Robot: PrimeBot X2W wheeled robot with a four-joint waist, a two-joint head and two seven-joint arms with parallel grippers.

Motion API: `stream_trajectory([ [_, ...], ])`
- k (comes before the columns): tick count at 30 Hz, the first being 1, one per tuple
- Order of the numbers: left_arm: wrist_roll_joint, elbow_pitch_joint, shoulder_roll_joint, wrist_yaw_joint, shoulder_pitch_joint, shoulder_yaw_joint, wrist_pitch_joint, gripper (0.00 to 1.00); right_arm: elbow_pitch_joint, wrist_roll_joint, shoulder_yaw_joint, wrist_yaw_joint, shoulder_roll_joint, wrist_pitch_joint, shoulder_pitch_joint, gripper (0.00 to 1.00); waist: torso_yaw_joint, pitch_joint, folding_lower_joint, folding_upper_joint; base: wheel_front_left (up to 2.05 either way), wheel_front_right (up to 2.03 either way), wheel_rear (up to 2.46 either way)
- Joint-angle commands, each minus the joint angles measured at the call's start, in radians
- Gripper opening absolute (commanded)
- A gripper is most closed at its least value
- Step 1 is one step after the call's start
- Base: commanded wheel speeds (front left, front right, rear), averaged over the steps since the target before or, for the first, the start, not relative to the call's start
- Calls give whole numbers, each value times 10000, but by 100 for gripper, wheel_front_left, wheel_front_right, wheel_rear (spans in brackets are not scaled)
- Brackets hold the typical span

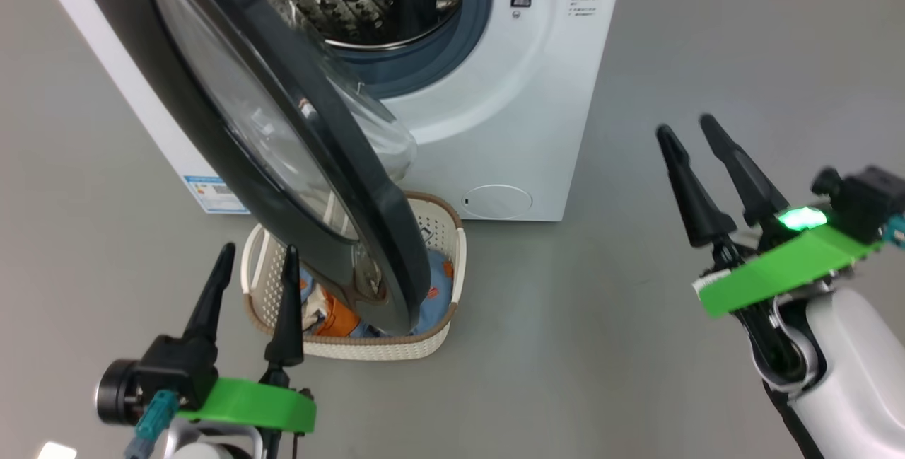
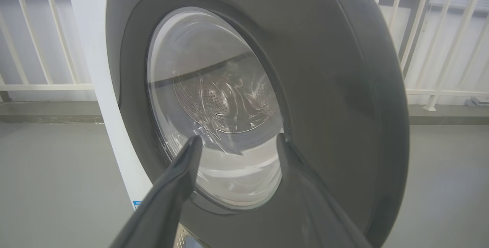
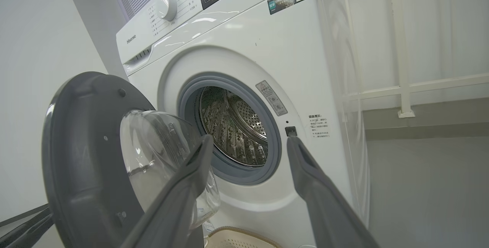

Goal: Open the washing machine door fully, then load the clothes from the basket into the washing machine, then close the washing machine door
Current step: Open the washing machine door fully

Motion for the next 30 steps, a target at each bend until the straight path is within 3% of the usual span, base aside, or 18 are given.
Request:
stream_trajectory([
  [1,124,-290,168,-25,0,418,-63,100,-108,-181,30,17,-101,-386,282,100,-130,-133,0,0,0,0,0],
  [9,116,-539,168,58,649,726,-63,100,12,-1615,-183,17,-396,-1035,1434,100,-507,-470,0,0,0,0,0],
  [17,-77,-942,168,413,1314,856,-63,100,-264,-2669,-1166,17,136,-1072,2634,100,-776,-661,0,0,0,0,0],
  [30,-102,-1007,168,660,1886,798,-63,100,-718,-4308,-2504,17,921,-1074,4099,100,-646,-812,0,0,0,0,0],
])
